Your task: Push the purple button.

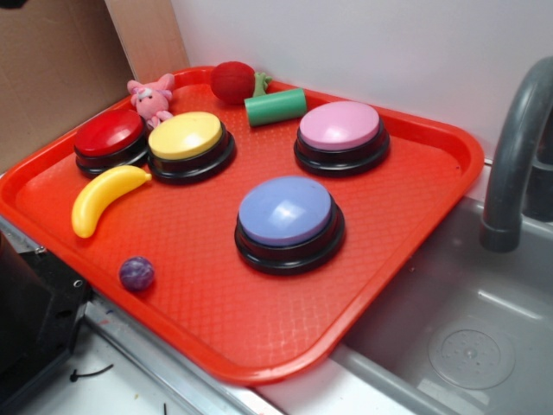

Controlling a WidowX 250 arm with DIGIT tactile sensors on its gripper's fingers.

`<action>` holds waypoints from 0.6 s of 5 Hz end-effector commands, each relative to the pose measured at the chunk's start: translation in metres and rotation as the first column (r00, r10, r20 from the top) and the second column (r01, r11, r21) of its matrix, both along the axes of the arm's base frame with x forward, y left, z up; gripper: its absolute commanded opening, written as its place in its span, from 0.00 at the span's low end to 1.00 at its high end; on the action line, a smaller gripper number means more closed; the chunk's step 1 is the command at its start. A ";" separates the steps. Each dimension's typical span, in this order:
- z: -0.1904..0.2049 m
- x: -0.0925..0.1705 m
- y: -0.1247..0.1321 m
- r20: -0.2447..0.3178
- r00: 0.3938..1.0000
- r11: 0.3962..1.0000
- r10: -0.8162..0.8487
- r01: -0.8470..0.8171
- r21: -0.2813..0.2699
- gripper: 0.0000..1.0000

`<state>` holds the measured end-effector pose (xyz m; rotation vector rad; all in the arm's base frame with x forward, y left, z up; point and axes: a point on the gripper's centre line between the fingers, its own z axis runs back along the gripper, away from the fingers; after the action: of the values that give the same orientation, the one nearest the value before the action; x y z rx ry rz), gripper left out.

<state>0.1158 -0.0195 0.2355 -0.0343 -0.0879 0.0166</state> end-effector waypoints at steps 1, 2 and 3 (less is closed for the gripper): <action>0.000 0.000 0.000 0.000 1.000 1.000 0.000 0.000 0.000 1.00; -0.042 0.050 -0.036 0.019 0.981 0.981 -0.193 0.193 0.022 1.00; -0.076 0.079 -0.065 0.037 0.950 0.951 -0.309 0.308 0.027 1.00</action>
<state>0.1937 -0.0775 0.1481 -0.0139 -0.0806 -0.2852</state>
